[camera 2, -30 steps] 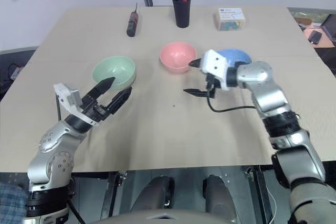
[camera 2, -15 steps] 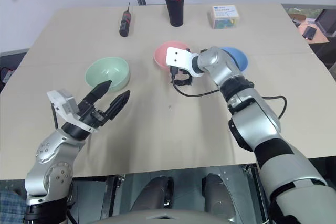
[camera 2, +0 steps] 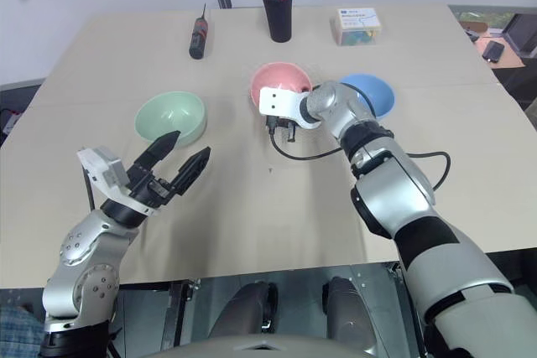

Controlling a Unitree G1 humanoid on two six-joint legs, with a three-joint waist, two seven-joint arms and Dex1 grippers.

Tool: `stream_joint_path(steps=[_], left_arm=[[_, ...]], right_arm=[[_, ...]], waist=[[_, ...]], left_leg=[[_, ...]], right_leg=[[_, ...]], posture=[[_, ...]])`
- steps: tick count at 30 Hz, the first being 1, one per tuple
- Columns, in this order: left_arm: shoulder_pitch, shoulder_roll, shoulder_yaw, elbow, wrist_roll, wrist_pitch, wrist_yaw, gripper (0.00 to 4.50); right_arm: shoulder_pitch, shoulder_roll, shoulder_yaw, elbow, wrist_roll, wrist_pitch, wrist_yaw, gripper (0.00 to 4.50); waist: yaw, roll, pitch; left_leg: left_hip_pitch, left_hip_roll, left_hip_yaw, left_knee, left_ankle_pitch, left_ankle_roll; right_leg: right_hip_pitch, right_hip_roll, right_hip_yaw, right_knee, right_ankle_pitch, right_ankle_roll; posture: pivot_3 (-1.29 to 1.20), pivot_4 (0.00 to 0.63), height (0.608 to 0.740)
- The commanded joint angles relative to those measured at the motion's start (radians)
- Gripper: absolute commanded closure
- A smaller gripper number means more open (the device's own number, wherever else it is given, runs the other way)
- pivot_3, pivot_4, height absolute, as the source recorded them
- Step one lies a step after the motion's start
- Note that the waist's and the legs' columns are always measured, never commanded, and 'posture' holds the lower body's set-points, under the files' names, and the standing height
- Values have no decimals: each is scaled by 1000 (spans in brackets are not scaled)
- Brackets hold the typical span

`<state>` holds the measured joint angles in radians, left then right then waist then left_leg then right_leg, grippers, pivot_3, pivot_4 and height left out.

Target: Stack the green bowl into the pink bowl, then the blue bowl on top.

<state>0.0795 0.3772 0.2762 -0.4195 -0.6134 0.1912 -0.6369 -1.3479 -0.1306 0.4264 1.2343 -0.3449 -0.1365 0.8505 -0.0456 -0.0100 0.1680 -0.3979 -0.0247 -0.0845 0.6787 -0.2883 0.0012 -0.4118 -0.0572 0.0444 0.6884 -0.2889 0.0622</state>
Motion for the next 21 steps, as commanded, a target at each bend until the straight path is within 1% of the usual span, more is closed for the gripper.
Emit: stream_joint_path(steps=[1,4,6,8,10,12,14,16,19,21], left_arm=[[-4,11,7,-21,-4,-23,-9,123],[-7,16,2,-9,-3,-23,-19,123],[-11,20,-6,-3,-1,-21,-28,123],[-22,27,-12,4,-1,-17,-40,123],[-40,38,-14,21,-6,-11,-56,123],[-70,56,-15,53,-1,-10,-76,123],[-99,72,-18,85,5,-13,-93,123],[-118,81,-17,106,0,-13,-104,123],[-147,92,-27,134,2,-12,-127,123],[-169,98,-45,159,8,-10,-150,123]], right_arm=[[-20,1,-17,-14,-1,-21,-1,4491],[-15,-7,-26,-35,10,-36,30,4491],[-3,-20,-34,-67,28,-30,96,4491],[33,-54,-31,-148,47,-46,197,4491],[111,-108,-23,-316,82,-23,327,4491],[268,-207,-1,-646,134,105,488,4491],[408,-302,18,-942,161,219,581,4491],[495,-365,27,-1129,174,312,615,4491],[590,-434,33,-1331,181,426,627,4491],[639,-471,33,-1435,180,498,622,4491]], waist=[[0,0,0],[0,0,0],[0,0,0],[1,0,0],[6,0,0],[11,0,0],[19,1,0],[16,1,-1],[6,2,-1],[9,2,-1]], left_leg=[[0,0,0,0,0,0],[0,0,0,0,0,0],[0,0,0,0,0,0],[0,0,0,0,0,0],[0,0,0,0,0,0],[-2,0,-2,0,0,0],[-3,-1,-4,0,0,0],[-3,-1,-4,0,0,0],[-1,0,-3,-1,0,0],[-1,0,-4,-1,0,0]], right_leg=[[0,0,0,0,0,0],[0,0,0,0,0,0],[0,0,0,0,0,0],[0,0,0,0,0,0],[0,0,0,0,0,0],[0,-1,-2,-1,0,0],[2,-2,-4,-3,0,0],[2,-5,-4,-5,0,0],[3,-5,-4,-5,0,0],[3,-5,-4,-4,0,0]], posture=[[0,150,740],[0,150,740],[0,150,740],[0,150,740],[0,150,740],[0,150,740],[0,150,740],[0,150,740],[0,150,740],[0,150,740]])
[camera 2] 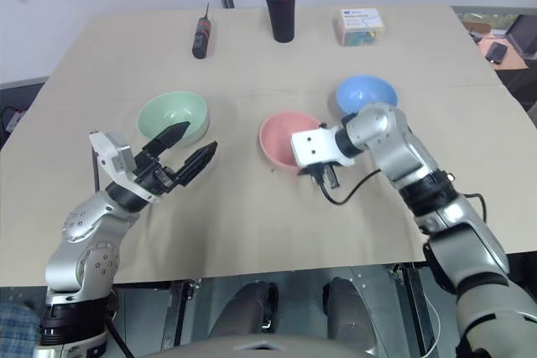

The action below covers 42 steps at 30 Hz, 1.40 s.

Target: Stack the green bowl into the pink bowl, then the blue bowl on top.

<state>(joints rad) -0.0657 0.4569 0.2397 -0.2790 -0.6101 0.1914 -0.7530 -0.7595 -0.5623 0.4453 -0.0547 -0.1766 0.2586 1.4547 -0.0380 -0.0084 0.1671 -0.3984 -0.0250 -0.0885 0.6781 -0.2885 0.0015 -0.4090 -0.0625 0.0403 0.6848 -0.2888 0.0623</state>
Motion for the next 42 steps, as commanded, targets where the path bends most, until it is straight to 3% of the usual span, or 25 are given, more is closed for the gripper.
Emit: stream_joint_path(steps=[1,2,5,13,16,19,22,24,29,35,42], left_arm=[[-33,19,-15,29,6,-10,-42,123],[-40,19,-18,37,6,-11,-47,123],[-62,18,-26,57,8,-14,-57,123],[-88,18,-36,91,22,-20,-79,123],[-108,19,-41,92,22,-9,-75,123],[-142,77,-95,70,145,-6,-44,123],[-193,105,-110,35,186,43,9,123],[-222,146,-123,12,221,104,36,123],[-257,279,-93,48,286,209,49,123],[-278,399,-84,238,357,165,0,123],[-355,419,-129,428,417,104,-48,123]], right_arm=[[59,-51,15,-174,7,129,10,4491],[63,-59,18,-191,4,147,3,4491],[65,-73,22,-225,0,188,-20,3506],[56,-91,-10,-289,49,296,-53,114],[66,-76,-74,-323,117,372,-93,19],[98,72,-327,-342,346,525,-198,19],[157,185,-572,-332,515,468,-298,19],[207,193,-680,-333,594,453,-336,19],[370,84,-813,-335,682,370,-300,19],[496,-27,-872,-267,728,218,-248,19],[588,-79,-855,-261,768,100,-193,19]], waist=[[2,0,0],[2,0,0],[3,-1,0],[3,-1,0],[4,-1,0],[3,-2,0],[6,-2,0],[15,-2,-1],[22,-1,0],[10,-1,0],[8,-1,0]], left_leg=[[0,0,0,0,0,0],[0,0,0,0,0,0],[0,-1,0,2,0,0],[0,-1,0,2,0,0],[-1,-1,0,2,0,0],[-1,0,0,2,0,0],[-1,-1,0,2,0,0],[-1,-3,-1,2,0,0],[-1,-4,0,0,0,1],[2,-3,3,0,-1,3],[1,-2,3,2,-1,3]], right_leg=[[0,0,0,0,0,0],[0,0,0,0,0,0],[1,0,0,1,0,0],[0,0,0,1,0,0],[0,0,0,1,0,0],[1,0,0,1,0,0],[0,0,0,2,0,0],[0,1,-1,1,0,0],[0,1,0,1,0,0],[0,4,3,3,0,0],[0,4,2,4,0,0]], posture=[[0,150,740],[0,150,740],[0,150,740],[0,150,740],[0,150,740],[0,150,740],[0,150,740],[0,150,740],[0,150,740],[0,150,740],[0,150,740]])
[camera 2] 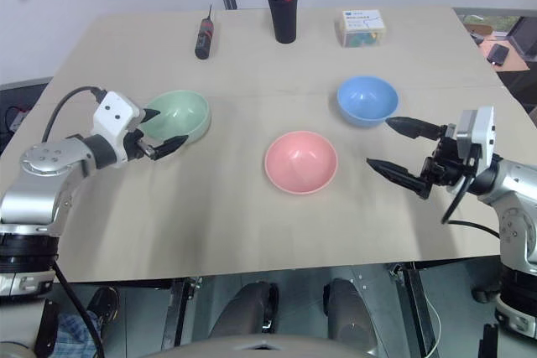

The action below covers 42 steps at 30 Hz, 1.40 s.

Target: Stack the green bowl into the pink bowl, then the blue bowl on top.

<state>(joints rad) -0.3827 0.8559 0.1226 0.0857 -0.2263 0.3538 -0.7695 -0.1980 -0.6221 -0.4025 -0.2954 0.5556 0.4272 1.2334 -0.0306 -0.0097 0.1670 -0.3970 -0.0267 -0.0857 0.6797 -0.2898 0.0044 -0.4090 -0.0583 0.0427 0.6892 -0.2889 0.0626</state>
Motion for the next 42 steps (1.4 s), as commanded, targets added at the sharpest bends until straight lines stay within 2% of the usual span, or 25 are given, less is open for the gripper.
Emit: stream_joint_path(steps=[1,8,9,11,13,14,15,17,20,24,30,36,42], left_arm=[[-48,18,-22,86,43,-75,-41,123],[-141,-11,-107,254,115,-180,-101,123],[-153,-15,-113,272,119,-192,-109,537],[-177,-22,-126,307,128,-212,-129,862],[-200,-29,-137,339,138,-233,-141,1513],[-208,-31,-141,351,143,-244,-148,2150],[-215,-33,-143,361,147,-253,-155,2377],[-229,-35,-149,378,151,-266,-173,3401],[-247,-36,-150,393,158,-279,-181,4490],[-281,-42,-178,416,178,-312,-215,4490],[-352,-99,-242,311,175,-323,-313,4490],[-412,-172,-342,-2,118,-264,-467,4490],[-431,-231,-443,-168,104,-286,-562,4490]], right_arm=[[33,-22,-5,-21,41,-76,29,19],[46,-38,18,-28,60,-100,1,19],[48,-40,20,-30,62,-102,-3,0],[53,-46,23,-36,66,-106,-11,0],[59,-53,24,-42,73,-105,-18,0],[61,-55,24,-44,76,-104,-21,0],[64,-58,25,-45,78,-105,-23,0],[73,-61,25,-48,82,-109,-29,0],[80,-66,25,-50,86,-114,-35,0],[78,-65,38,-47,91,-121,-41,0],[71,-75,61,-26,94,-129,-34,0],[68,-79,86,-24,93,-134,-37,0],[76,-79,104,-18,84,-152,-35,0]], waist=[[0,0,0],[-2,0,0],[-3,0,0],[-2,0,0],[-2,0,0],[-2,0,0],[-2,0,0],[-3,0,0],[-4,0,0],[-5,0,0],[-1,-1,0],[-2,-1,0],[-10,-1,0]], left_leg=[[0,0,0,0,0,0],[0,0,0,2,0,0],[0,0,0,3,0,0],[0,0,0,3,0,0],[0,0,0,4,0,0],[0,0,0,4,0,0],[0,-1,0,4,0,0],[0,-1,0,5,0,0],[0,-1,0,5,0,0],[0,-1,0,5,0,0],[-1,-2,-1,6,0,0],[-2,-1,-1,7,1,-2],[-1,0,0,7,1,-1]], right_leg=[[0,0,0,0,0,0],[0,0,0,3,0,0],[0,0,0,3,0,0],[0,0,0,4,0,0],[0,0,0,4,0,0],[0,0,0,5,0,0],[0,0,0,5,0,0],[0,0,0,5,0,0],[0,0,0,5,0,0],[0,0,0,5,0,0],[0,0,0,6,0,0],[0,0,0,5,0,0],[0,2,1,6,0,0]], posture=[[0,150,740],[0,150,740],[0,150,740],[0,150,740],[0,150,740],[0,150,740],[0,150,740],[0,150,740],[0,150,740],[0,150,740],[0,150,740],[0,150,740],[0,150,740]])
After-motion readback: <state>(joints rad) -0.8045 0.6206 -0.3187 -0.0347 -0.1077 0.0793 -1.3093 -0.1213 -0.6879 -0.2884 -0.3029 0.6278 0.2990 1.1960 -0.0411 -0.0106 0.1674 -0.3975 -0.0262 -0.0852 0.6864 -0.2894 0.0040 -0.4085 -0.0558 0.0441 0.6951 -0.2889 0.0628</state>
